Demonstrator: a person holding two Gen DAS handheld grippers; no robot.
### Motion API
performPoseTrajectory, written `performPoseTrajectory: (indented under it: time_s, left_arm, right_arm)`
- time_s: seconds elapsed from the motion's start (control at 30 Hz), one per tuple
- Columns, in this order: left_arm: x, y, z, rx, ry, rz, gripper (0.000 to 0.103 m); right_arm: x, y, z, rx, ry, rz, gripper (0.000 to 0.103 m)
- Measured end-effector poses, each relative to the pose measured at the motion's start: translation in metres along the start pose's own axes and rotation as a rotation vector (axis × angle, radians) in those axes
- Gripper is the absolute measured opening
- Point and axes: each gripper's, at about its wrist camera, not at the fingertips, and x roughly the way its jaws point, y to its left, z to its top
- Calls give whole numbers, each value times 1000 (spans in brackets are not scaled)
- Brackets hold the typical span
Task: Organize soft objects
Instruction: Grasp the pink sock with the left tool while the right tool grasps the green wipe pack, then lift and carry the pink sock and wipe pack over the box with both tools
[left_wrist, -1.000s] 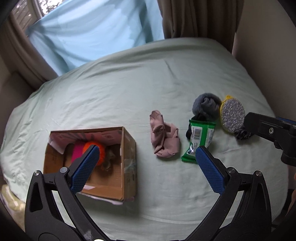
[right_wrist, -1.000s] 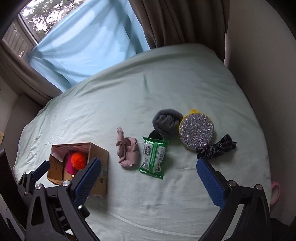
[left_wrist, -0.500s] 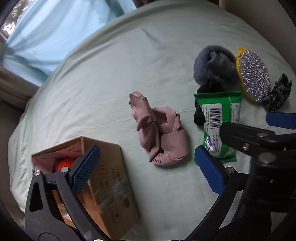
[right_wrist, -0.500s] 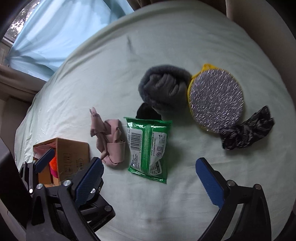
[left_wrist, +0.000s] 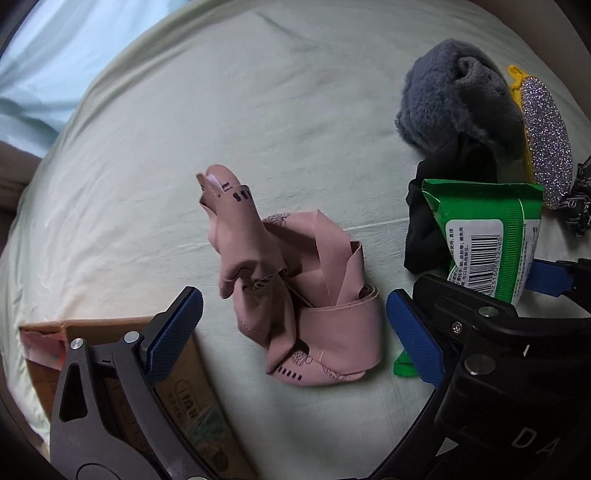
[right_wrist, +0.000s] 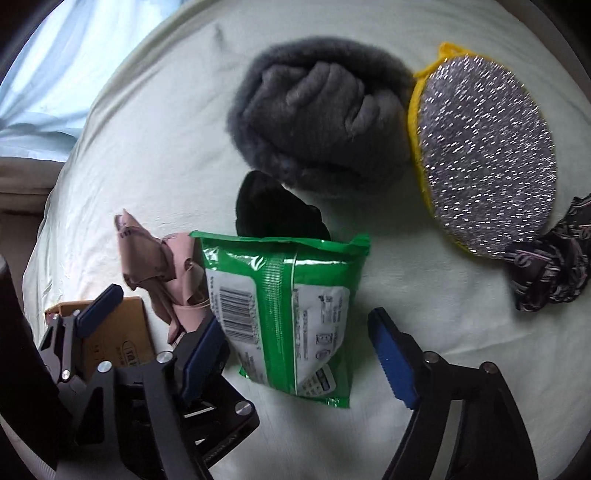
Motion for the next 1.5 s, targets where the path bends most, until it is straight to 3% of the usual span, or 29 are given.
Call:
performPoseTrajectory:
  time_s: [0.1,0.23,0.47,0.63,0.87,1.13,1.5]
  left_arm:
    - [10,2,2,-5,20,-35,79]
    - [17,8,2,-37,19,-82,73]
    - [10,13,-5,-34,0,-101,36]
    - [6,25,-6,-61,3,-115,22]
    - [-14,38,-4,-89,-19,-117,19]
    - [-62,49,-9,-105,-87,-108,19]
    - [-205,40,-28,-176,-240,-96,19]
  right_arm:
    - [3,1,3,4,-3,-8,65]
    - [5,6,3,8,-15,-28,56]
    - [6,14,1,29,-31,-41,44]
    - [2,11,-3,44,-42,-34,39]
    - [-26,-1,-2,39,-73,-19,36]
    - [-70,-9,-2,16,-131,-2,36]
    - [-173,-7,-59,-78,-261,24,36]
